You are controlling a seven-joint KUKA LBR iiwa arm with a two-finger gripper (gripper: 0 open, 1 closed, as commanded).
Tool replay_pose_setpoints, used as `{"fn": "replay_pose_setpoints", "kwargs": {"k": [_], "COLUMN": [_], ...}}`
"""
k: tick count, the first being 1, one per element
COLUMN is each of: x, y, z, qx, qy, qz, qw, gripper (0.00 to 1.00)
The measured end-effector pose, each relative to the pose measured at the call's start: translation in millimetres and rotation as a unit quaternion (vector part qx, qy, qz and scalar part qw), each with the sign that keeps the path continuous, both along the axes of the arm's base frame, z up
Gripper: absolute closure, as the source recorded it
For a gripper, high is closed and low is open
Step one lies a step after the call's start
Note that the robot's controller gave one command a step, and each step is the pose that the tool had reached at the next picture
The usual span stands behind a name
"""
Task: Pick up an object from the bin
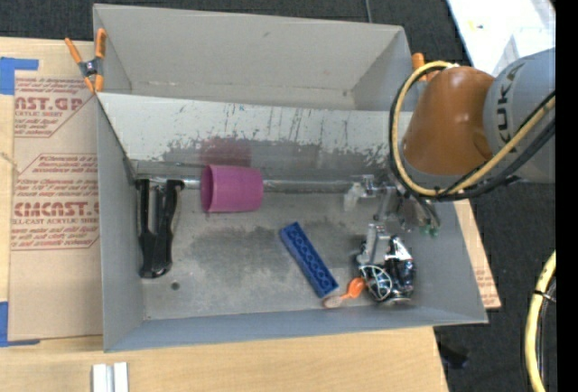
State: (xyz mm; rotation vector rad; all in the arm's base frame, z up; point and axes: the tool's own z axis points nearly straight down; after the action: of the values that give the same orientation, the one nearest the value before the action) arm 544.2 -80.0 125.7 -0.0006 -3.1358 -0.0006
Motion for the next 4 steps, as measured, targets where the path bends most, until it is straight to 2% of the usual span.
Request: {"fn": "replay_pose_setpoints", "kwargs": {"k": [1,2,3,4], "x": [1.6,-15.0,2.2,-23.4], "y": [0.2,-16.2,-38.7,-29.9], "z": [4.6,-19.3,-26.7,-42.3], "qx": [0.0,0.0,0.0,0.0], "qy": [-0.0034,-0.0022,-0.007,-0.003], "qz": [0.001,-0.01,-0.03,-0.032], "qw": [1.0,0.9999,0.9995,0.9995], "gripper": [0.0,0.0,0.0,0.0]}}
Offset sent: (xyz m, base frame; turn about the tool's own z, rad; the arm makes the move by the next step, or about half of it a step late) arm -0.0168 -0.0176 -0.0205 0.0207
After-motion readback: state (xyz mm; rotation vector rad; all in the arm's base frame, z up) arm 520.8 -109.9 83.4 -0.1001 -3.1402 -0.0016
